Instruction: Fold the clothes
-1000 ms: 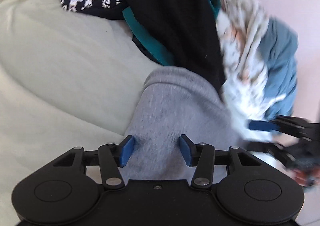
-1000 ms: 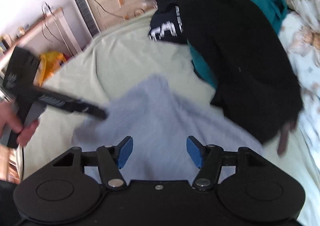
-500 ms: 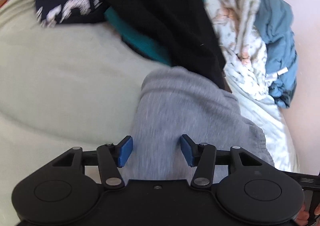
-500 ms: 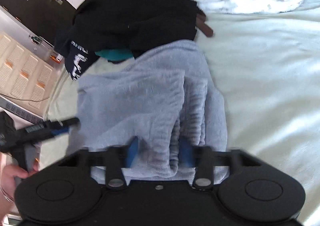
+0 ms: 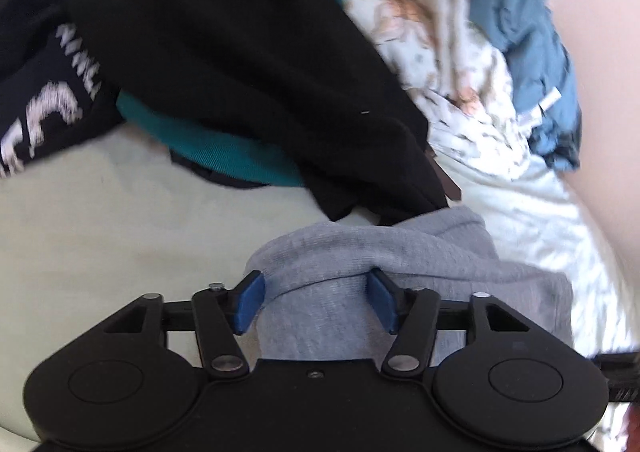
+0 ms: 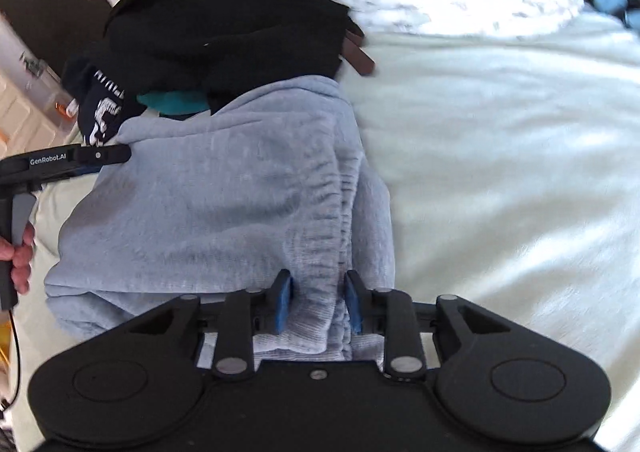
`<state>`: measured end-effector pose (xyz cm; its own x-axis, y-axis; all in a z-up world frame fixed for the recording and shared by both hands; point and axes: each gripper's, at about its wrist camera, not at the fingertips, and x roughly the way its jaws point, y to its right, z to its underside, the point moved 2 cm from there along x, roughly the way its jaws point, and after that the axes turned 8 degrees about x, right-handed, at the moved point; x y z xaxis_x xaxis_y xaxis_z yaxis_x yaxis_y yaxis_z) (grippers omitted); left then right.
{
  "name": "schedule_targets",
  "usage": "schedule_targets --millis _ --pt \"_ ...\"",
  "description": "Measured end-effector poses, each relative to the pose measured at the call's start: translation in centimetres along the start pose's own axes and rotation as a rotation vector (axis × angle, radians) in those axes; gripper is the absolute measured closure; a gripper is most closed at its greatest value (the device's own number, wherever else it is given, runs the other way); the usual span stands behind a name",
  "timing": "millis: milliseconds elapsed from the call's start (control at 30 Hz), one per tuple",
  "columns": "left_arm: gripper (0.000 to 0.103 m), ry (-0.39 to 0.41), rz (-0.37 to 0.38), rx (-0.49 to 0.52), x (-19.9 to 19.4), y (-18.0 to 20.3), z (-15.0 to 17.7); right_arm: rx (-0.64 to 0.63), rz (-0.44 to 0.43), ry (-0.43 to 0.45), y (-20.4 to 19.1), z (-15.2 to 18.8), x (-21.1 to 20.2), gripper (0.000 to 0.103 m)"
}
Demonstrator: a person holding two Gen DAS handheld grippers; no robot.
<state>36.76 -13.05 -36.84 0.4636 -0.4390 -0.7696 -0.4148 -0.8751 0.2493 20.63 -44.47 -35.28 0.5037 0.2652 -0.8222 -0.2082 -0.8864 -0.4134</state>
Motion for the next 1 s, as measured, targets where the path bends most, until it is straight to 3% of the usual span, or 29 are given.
schedule_targets --millis 100,200,233,300,400,467,533,567,600,633,667,733,800,867,933,1000 --pt "0.027 -0.001 -0.019 0.022 0.3 0.3 -0.1 0.103 -0.062 -0.009 2.0 0.0 0.8 0.069" --pt "0.035 -0.005 -0.003 -0.003 -0.6 0.4 -0.3 0.087 -0.058 -0.009 1.8 -0.4 0.4 0.063" --pt "0.036 -0.007 0.005 -0.015 -1.1 0.4 -0.3 0.021 -0.031 0.014 0.8 -0.6 -0.8 0.058" --pt "0.037 0.010 0.018 -0.008 -3.0 0.8 -0.1 -0.086 0.012 0.065 -0.7 -0.9 -2.9 0.035" --pt "0.037 0.064 0.017 0.052 -6.5 2.1 0.7 -0.208 0.080 0.170 -2.9 -1.4 -6.4 0.033" --pt "0.037 0.083 0.002 0.081 -6.8 2.5 0.8 -0.285 0.088 0.249 -5.0 -1.9 -8.0 0.033" --pt "0.037 0.101 -0.012 0.109 -7.1 2.9 0.8 -0.334 0.065 0.281 -7.0 -2.2 -7.8 0.039" --pt "0.037 0.111 -0.020 0.122 -7.2 3.1 0.9 -0.350 0.029 0.271 -8.4 -2.5 -6.7 0.048" --pt "0.050 0.111 -0.008 0.125 -6.8 3.2 0.7 -0.352 0.015 0.257 -9.0 -2.8 -5.7 0.060" --pt "0.076 0.110 0.005 0.127 -6.3 3.3 0.5 -0.355 0.014 0.248 -9.3 -2.9 -5.0 0.064" --pt "0.084 0.105 -0.005 0.159 -5.6 3.7 0.2 -0.358 0.014 0.227 -9.8 -3.1 -3.4 0.068" --pt "0.082 0.094 -0.029 0.225 -4.2 4.4 -0.2 -0.336 0.054 0.159 -9.6 -3.6 -0.2 0.074" --pt "0.080 0.079 -0.050 0.242 -2.7 4.8 -0.6 -0.326 0.108 0.125 -8.9 -3.5 1.5 0.088" --pt "0.079 0.070 -0.043 0.226 -2.2 4.6 -0.5 -0.283 0.131 0.080 -7.5 -3.4 3.1 0.094" --pt "0.079 0.060 -0.032 0.197 -1.7 4.1 -0.1 -0.219 0.093 0.055 -6.2 -3.3 3.7 0.094" --pt "0.079 0.052 -0.032 0.188 -1.6 4.0 0.3 -0.241 0.091 0.048 -6.1 -3.1 3.8 0.095"
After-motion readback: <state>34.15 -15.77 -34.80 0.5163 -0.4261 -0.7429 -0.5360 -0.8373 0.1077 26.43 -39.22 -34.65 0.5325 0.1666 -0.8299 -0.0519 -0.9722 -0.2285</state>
